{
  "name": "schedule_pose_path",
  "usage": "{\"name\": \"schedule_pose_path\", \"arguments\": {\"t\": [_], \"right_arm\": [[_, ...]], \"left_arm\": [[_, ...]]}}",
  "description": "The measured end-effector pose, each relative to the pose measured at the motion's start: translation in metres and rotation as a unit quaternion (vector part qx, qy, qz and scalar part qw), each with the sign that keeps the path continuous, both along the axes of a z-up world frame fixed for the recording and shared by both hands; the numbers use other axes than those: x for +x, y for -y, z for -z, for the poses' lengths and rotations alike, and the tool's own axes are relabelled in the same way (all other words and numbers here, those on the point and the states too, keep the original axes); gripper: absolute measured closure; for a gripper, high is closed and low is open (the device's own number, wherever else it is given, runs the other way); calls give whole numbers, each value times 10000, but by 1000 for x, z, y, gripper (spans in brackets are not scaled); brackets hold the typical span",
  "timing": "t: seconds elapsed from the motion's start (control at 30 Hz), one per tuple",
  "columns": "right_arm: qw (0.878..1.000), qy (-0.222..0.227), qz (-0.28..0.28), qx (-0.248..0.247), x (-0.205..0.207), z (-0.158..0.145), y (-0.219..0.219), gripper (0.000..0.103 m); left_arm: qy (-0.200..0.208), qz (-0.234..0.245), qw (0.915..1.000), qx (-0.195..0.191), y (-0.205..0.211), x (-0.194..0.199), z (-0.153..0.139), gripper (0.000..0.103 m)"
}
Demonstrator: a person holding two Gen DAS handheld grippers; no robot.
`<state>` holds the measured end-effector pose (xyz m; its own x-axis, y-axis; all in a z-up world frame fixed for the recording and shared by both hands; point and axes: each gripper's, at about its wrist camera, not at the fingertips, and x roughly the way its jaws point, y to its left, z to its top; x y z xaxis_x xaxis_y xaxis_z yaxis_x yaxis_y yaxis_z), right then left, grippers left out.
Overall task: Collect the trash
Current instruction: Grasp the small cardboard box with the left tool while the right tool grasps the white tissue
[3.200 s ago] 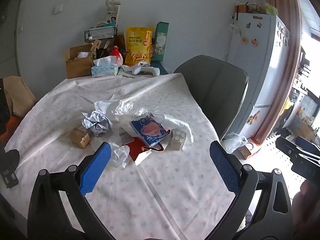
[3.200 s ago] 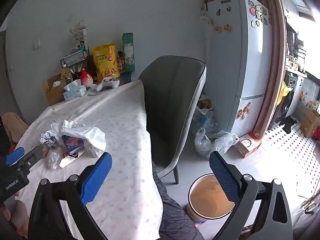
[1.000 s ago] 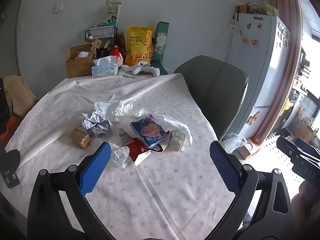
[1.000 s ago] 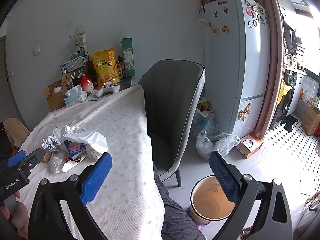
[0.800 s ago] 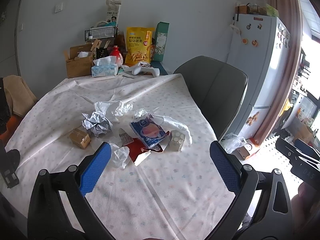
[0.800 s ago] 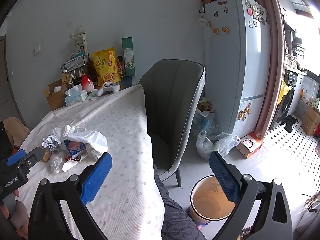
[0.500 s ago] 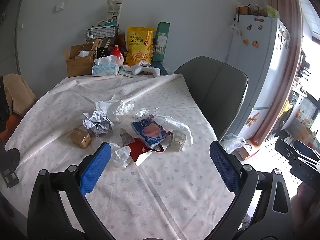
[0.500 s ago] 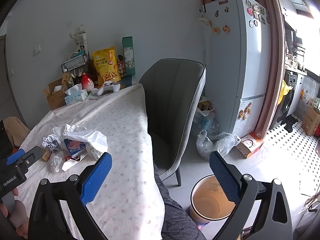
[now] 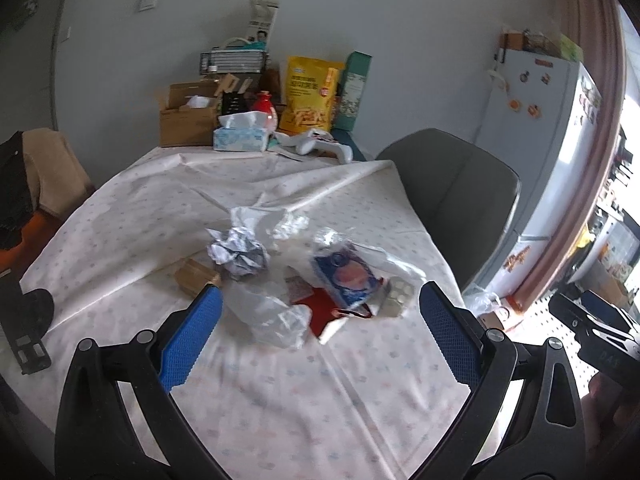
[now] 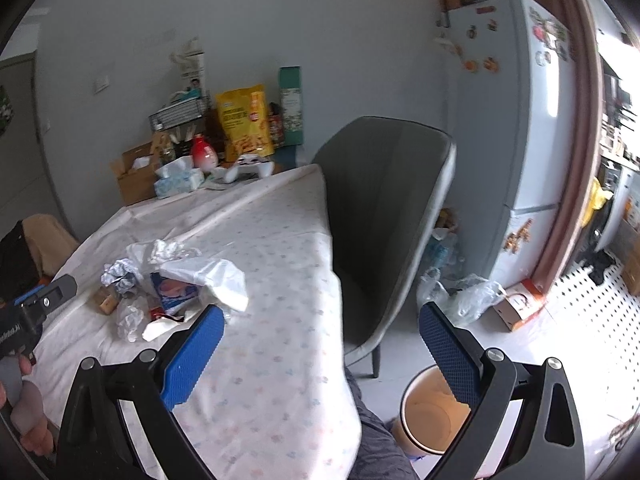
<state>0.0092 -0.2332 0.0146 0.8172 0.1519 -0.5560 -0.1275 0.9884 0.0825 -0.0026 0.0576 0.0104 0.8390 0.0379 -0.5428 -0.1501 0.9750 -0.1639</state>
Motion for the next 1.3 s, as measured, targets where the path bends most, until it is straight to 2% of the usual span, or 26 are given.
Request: {"name": "schedule_pose_path", "arguments": {"t": [0.13,0.33,0.53,0.67,1.13,1.23,1.3], "right_arm": [[9993,-112,-361,42,12,2,-16,13],[9958,-378,-820,132,29,12,-39,27],[9925,-538,-1091,139,46,21,-60,36],[9897,-704,-1243,121,59,28,-71,43],[9823,-962,-1607,8,92,43,-111,45],[9809,-921,-1704,-161,97,44,-126,44],[9800,-908,-1757,-227,98,44,-135,42]], "left_arm": [[-16,-154,9999,-15,-17,1,3,7],[-136,-355,9993,-57,-42,8,12,20],[-431,-572,9974,-54,-68,24,31,24],[-701,-676,9952,-39,-84,39,47,30],[-1402,-825,9867,-37,-116,91,92,34],[-1495,-835,9852,-25,-120,98,99,38],[-1524,-831,9848,-72,-123,100,103,48]]}}
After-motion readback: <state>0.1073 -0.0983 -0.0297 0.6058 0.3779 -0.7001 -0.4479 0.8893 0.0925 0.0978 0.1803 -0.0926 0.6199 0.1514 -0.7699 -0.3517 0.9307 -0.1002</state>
